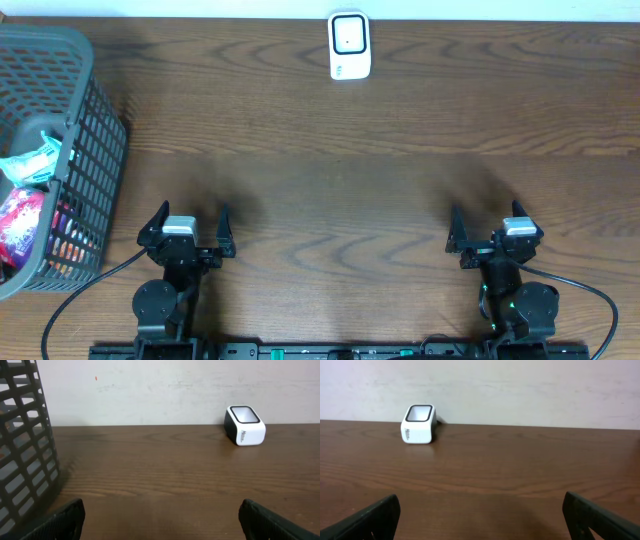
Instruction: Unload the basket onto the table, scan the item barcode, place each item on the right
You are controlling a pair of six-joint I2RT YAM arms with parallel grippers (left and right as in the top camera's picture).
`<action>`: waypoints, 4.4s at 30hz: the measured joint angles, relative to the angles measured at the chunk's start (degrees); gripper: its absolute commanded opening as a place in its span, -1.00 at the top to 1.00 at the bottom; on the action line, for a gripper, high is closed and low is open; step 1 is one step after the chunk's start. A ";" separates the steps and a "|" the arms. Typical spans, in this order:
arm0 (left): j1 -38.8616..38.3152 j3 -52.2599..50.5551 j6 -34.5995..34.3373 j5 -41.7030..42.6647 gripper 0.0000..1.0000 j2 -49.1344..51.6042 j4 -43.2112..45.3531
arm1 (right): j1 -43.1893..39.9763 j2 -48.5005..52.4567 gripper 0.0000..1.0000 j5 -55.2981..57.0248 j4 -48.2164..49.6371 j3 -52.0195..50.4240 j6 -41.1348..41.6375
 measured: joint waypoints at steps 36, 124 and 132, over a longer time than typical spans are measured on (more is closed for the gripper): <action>0.00 0.00 0.00 0.00 -0.95 0.00 -0.02 | 0.00 0.00 -0.98 0.00 -0.02 0.02 0.00; 37.16 79.56 -20.92 2.69 -0.95 67.38 -27.91 | -0.11 0.00 -0.98 0.00 0.00 0.00 0.00; 42.07 79.67 -21.16 3.54 -0.96 70.16 -27.65 | -0.11 0.00 -0.99 0.00 0.00 0.00 -0.02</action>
